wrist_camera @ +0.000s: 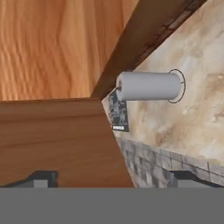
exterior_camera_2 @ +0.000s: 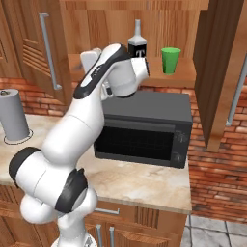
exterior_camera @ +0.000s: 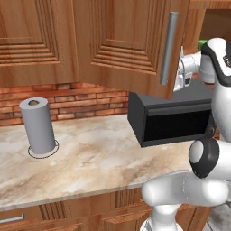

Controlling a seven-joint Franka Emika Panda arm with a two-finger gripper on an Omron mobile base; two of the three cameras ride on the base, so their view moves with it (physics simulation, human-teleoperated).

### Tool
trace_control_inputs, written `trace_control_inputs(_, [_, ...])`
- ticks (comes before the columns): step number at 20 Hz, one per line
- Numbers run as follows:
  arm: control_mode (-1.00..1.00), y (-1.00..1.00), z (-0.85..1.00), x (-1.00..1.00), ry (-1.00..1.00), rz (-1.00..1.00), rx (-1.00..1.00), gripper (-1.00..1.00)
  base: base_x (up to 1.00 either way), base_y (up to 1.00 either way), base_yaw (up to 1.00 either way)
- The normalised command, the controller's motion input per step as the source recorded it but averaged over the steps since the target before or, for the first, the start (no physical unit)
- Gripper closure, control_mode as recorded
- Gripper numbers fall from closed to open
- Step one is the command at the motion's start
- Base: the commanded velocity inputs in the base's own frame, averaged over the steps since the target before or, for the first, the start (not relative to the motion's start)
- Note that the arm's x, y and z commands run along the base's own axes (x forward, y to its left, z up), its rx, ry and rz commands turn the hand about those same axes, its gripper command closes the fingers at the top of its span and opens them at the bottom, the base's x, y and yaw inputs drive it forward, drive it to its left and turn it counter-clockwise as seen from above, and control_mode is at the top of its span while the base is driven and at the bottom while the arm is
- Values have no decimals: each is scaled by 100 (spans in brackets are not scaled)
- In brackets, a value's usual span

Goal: Open the cabinet directly in front. Then move the liquor and the cup to the dining counter with the jar on it.

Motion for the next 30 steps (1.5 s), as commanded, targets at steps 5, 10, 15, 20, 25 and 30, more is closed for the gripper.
trace_control_inputs(5, [-100,93,-11,-71,-1,22,0,-100,0,0,0])
trace_control_inputs(10, [-100,100,-1,-78,-3,18,0,-100,0,0,0])
trace_control_inputs(15, [-100,96,0,-68,-3,18,0,-100,0,0,0])
trace_control_inputs(20, [-100,91,-5,-46,-1,16,0,-100,0,0,0])
trace_control_inputs(25, [-100,67,-5,-4,1,6,0,-100,0,0,0])
trace_control_inputs(30, [-100,23,-1,-1,1,2,0,-100,0,0,0])
